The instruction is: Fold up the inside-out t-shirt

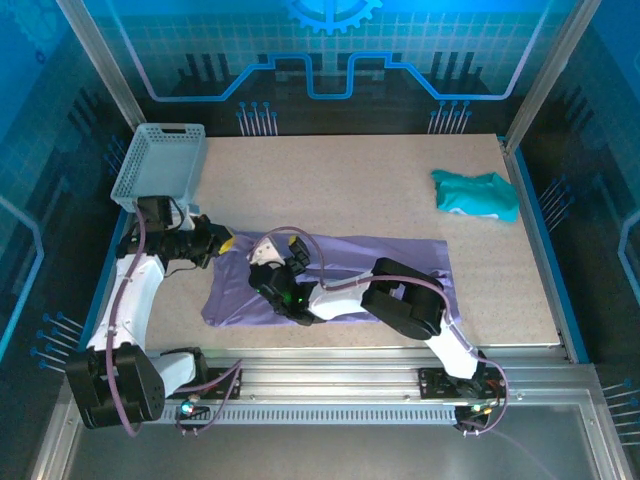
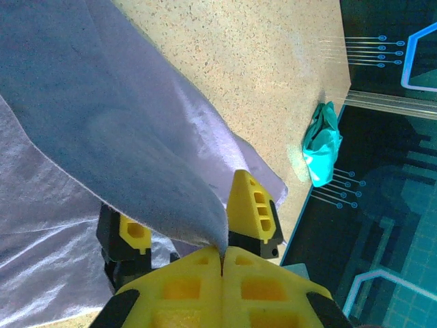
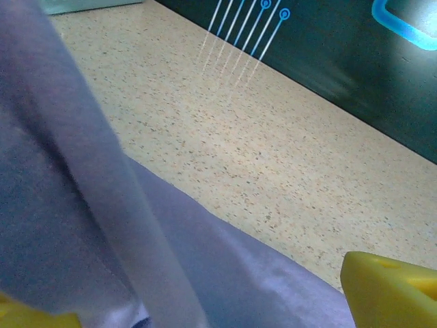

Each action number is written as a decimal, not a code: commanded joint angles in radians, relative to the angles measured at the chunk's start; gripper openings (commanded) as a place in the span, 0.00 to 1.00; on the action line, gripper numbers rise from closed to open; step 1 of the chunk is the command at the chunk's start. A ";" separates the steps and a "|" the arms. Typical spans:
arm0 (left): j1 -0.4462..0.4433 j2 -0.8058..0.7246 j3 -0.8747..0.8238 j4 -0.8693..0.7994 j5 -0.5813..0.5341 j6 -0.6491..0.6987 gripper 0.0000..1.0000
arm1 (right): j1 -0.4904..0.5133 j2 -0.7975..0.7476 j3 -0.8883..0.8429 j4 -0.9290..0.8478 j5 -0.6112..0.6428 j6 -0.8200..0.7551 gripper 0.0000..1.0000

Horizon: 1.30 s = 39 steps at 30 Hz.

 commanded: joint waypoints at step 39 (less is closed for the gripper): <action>0.010 0.045 -0.040 0.033 -0.001 0.039 0.00 | -0.110 -0.322 -0.184 -0.300 -0.692 0.173 0.00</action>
